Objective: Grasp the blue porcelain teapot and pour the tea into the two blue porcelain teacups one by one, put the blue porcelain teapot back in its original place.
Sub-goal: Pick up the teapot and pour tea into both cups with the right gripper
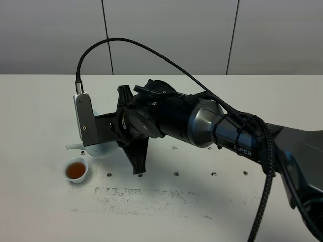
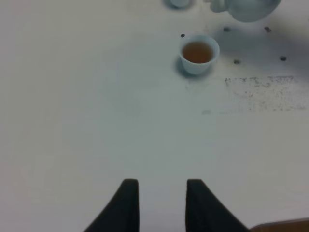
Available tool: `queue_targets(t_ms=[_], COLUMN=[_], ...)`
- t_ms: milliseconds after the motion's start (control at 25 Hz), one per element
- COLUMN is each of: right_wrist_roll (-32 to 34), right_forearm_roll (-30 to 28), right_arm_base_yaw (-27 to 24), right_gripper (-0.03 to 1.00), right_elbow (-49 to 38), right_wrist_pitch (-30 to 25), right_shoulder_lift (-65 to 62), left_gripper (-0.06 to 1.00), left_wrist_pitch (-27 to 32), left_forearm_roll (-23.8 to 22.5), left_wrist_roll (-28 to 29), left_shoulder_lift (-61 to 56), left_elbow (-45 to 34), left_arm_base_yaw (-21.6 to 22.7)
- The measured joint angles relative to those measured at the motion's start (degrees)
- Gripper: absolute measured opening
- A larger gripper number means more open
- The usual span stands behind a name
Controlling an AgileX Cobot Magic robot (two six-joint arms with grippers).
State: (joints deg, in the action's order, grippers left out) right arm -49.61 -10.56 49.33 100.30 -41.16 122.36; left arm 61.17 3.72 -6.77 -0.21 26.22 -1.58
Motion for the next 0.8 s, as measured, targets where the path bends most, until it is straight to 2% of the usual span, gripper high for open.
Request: queue_targets(t_ms=[80, 160, 320, 640, 800], right_wrist_roll=[4.48, 12.39, 25.5, 35.86, 39.08], right_forearm_roll=[3.14, 5.31, 8.32, 15.97, 16.7], right_arm_base_yaw=[0.07, 0.07, 0.07, 0.07, 0.32], right_gripper=[0.07, 0.07, 0.07, 0.07, 0.07], right_elbow=[0.0, -0.07, -4.36, -16.35, -20.72], right_wrist_pitch=[-1.61, -2.22, -0.88, 4.06, 8.21], right_shoulder_lift=[-1.37, -2.49, -6.23, -11.31, -11.31], left_gripper=[0.3, 0.3, 0.3, 0.3, 0.3], left_wrist_pitch=[0.0, 0.0, 0.0, 0.0, 0.0], left_forearm_roll=[0.0, 0.0, 0.0, 0.0, 0.0], left_wrist_roll=[0.0, 0.0, 0.0, 0.0, 0.0], left_shoulder_lift=[0.0, 0.0, 0.0, 0.0, 0.0], left_elbow=[0.0, 0.0, 0.0, 0.0, 0.0], left_arm_base_yaw=[0.0, 0.0, 0.0, 0.0, 0.0])
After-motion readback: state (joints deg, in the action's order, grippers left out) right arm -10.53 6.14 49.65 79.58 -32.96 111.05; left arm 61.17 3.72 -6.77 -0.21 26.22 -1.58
